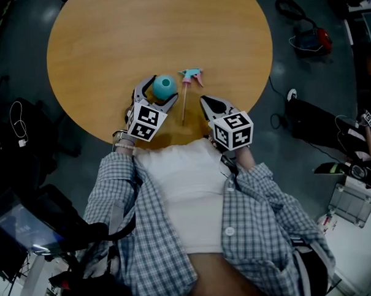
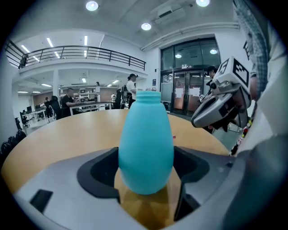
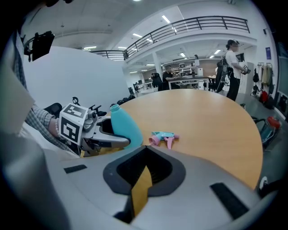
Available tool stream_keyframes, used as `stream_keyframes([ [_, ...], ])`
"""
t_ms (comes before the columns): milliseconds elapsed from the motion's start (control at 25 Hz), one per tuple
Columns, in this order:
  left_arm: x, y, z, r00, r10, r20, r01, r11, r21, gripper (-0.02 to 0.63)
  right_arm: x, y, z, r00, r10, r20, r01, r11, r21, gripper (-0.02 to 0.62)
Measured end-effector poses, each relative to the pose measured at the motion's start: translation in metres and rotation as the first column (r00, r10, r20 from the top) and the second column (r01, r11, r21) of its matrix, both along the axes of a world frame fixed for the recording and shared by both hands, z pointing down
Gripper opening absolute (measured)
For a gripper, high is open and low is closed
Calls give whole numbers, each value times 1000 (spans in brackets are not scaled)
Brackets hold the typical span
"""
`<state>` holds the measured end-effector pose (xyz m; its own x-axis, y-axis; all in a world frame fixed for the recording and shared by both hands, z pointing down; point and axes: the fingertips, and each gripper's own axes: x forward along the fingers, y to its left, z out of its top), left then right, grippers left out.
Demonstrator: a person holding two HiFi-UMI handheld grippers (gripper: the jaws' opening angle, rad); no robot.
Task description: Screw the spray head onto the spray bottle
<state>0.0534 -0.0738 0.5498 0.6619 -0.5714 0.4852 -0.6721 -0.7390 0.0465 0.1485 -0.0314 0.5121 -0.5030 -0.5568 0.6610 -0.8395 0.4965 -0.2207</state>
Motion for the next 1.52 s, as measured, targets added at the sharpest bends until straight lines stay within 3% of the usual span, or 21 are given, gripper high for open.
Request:
stream_keyframes([
  [320, 3, -1, -1, 1000, 24, 6, -24, 1000, -1, 373, 8, -5, 4, 1000, 25, 3, -24, 999, -27, -8],
  [520, 3, -1, -1, 1000, 17, 4, -17, 1000, 1, 373, 23, -29, 5, 994, -15, -106, 17, 1000, 18, -7],
  [680, 3, 1, 0, 1000, 15, 4, -15, 1000, -1, 373, 27, -51, 8, 966, -117, -232, 131, 990, 47, -6],
  [840, 4, 2, 1, 1000, 12, 2, -12, 1000, -2, 373, 17, -64, 17, 911, -265, -316, 281, 960, 6, 98],
  [960, 4, 1, 1, 1000, 11, 2, -11, 1000, -4, 373, 9, -73, 27, 836, -391, -386, 406, 913, -44, 156],
  [1120, 4, 4, 0, 1000, 8, 2, -8, 1000, -7, 373, 0, -76, 36, 658, -578, -482, 586, 796, -154, 179],
  [1360, 5, 1, -1, 1000, 1, 2, -1, 1000, -8, 373, -8, -81, 59, 464, -733, -497, 700, 647, -302, 208],
  [1440, 4, 1, -1, 1000, 0, 1, 0, 1000, -11, 373, -9, -78, 67, 422, -768, -482, 712, 610, -349, 207],
  [1520, 3, 2, 0, 1000, -1, 1, 1, 1000, -12, 373, -11, -76, 71, 407, -790, -459, 713, 589, -381, 207],
])
